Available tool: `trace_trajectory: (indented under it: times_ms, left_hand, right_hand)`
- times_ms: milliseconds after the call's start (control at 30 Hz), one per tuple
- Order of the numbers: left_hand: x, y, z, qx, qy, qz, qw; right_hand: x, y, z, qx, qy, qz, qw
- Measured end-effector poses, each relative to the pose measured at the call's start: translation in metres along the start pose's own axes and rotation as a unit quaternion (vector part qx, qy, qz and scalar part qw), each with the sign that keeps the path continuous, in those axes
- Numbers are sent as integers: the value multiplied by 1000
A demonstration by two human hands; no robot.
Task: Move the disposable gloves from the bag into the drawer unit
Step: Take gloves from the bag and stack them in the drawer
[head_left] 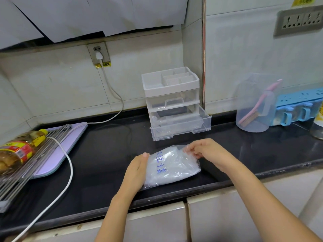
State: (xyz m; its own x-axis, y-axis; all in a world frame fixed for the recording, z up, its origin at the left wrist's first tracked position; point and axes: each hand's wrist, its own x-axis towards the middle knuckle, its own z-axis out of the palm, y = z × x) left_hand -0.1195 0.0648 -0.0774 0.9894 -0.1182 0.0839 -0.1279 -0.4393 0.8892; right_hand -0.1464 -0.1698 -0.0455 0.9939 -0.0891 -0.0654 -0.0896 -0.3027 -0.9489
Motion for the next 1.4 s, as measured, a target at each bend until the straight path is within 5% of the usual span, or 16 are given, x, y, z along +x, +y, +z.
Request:
trace_trajectory:
  times_ms: [267,467,667,1033,1400]
  left_hand:
    - [-7,1,3,-41,9,39,998]
    - [-7,1,4,-18,15,53,998]
    - [-6,0,5,7,23,65,998]
    - [-6,-1,6,42,22,69,996]
    - [2,-9,7,70,16,66,995]
  right_hand:
    - [13,35,10,-197,-92,-67,974]
    - [12,49,10,-165,44,-123,978]
    - [2,49,1,-68,48,-119,989]
    - [-14,35,-22,-90,54,-106,989]
    - [-29,27,-61,-29,207,-107,972]
